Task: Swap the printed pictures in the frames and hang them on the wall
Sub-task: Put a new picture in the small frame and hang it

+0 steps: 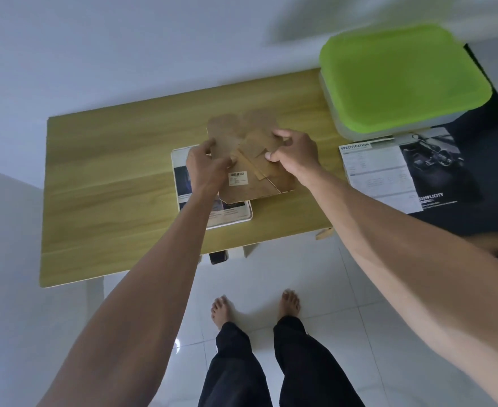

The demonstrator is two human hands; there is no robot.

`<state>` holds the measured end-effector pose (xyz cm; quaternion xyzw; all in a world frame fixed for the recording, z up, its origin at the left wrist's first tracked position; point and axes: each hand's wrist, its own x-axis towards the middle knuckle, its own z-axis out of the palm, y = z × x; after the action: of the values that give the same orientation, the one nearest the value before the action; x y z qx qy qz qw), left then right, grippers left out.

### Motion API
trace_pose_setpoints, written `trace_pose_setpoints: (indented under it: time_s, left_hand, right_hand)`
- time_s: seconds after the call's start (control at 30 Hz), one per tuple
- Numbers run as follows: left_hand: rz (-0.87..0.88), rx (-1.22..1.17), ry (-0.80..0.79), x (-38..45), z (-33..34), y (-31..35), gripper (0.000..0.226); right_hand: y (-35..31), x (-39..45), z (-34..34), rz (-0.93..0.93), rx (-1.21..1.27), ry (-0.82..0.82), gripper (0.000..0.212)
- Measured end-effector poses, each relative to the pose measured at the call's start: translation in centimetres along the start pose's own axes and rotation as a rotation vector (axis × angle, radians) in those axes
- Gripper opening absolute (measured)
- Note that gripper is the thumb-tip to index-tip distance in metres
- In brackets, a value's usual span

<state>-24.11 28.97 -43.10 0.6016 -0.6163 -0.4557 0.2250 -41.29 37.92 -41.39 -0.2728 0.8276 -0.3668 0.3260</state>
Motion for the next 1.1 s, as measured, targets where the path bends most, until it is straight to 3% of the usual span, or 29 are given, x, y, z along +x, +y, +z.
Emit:
trace_pose_setpoints:
  time_s: [0.3,0.57,0.83,1.1]
  left_hand:
    - [0.016,0.197,0.033,0.7,-8.3,-6.5,0.073]
    - [0.013,0.242,-0.018,0.9,-8.2,-7.9,0.074]
    - [0.059,0.34,-0.016,0.4,-7.2,-7.7,0.053]
    - [0.019,0.323,-0.008,-0.2,-6.6,-8.2,0.062]
  right_hand:
    - [-2.2,-3.0,9.1,-0.052,-0.115,-0.109,0.069]
    - [-0.8,-3.1,11.2,-0.042,-0.193,-0.08,0.072]
    - [-0.1,-2.6,11.1,-0.012,-0.299,-0.065,0.069]
    - [0.0,-3.4,11.5,0.01,-0.375,-0.069,0.062]
